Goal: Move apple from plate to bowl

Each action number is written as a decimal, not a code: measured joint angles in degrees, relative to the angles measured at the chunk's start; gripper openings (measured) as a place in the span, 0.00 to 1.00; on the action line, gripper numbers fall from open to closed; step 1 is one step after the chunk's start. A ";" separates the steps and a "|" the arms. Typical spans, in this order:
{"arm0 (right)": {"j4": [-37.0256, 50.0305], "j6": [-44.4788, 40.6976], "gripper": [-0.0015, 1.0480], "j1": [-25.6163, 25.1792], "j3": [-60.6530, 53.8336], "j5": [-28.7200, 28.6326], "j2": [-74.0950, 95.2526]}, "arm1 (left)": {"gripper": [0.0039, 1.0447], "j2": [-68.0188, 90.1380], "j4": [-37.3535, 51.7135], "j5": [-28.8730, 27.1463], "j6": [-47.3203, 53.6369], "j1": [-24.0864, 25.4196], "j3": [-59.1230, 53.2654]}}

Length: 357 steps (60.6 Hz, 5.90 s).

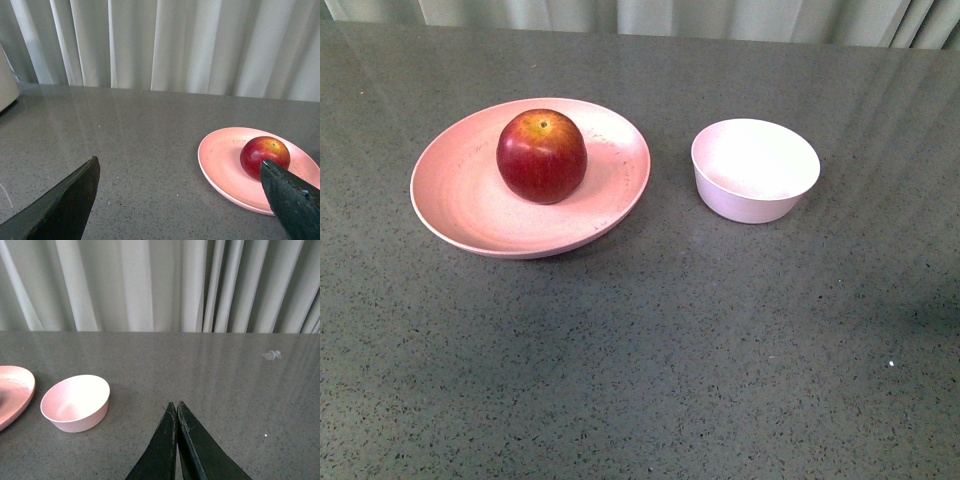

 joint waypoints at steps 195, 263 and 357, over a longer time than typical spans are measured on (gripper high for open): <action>-17.79 -0.02 0.91 0.07 0.02 0.02 -17.51 | 0.92 115.80 39.76 6.54 6.93 -19.41 50.99; -17.79 -0.02 0.91 0.07 0.02 0.02 -17.51 | 0.71 115.78 33.75 10.10 6.88 -25.22 58.36; -17.79 -0.02 0.91 0.07 0.02 0.02 -17.51 | 0.71 120.98 29.99 8.85 5.88 -38.53 68.22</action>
